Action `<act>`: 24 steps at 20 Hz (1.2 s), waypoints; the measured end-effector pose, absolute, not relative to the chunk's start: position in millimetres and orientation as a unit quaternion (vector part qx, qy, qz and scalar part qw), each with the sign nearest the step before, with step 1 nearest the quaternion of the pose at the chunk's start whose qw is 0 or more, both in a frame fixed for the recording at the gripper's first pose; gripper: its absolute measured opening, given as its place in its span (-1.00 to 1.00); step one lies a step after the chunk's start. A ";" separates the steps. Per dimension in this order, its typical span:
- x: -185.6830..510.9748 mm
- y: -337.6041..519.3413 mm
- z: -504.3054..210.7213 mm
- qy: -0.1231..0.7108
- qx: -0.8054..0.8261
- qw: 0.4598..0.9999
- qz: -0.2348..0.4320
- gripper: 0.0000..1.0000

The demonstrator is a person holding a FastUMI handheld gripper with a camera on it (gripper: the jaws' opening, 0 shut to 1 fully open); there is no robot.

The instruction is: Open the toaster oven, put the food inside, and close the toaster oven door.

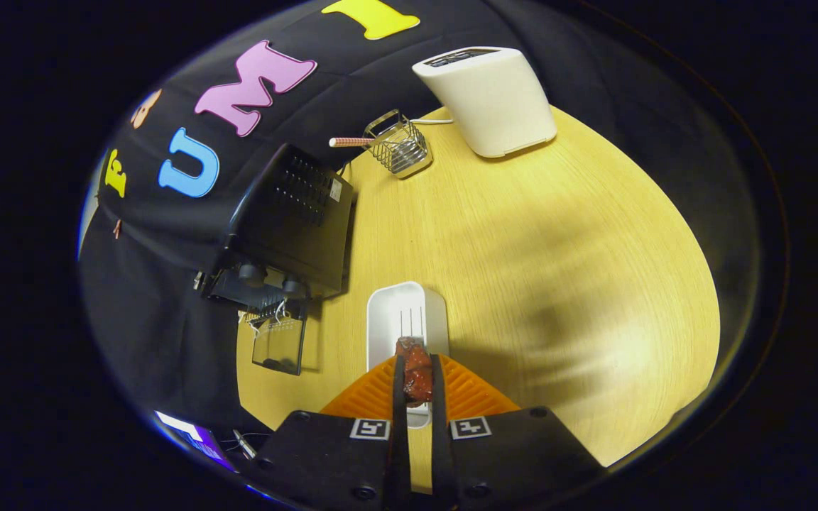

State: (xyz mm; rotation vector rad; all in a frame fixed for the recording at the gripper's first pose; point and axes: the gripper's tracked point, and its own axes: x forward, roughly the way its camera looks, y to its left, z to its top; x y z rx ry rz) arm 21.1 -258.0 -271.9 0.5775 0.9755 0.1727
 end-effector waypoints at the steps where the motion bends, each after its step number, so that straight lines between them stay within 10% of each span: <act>1: 20.4 -258.4 -270.7 0.461 0.261 0.844 0.087 -0.68; 24: -14.6 -78.6 -141.3 0.345 0.305 0.888 0.000 -0.68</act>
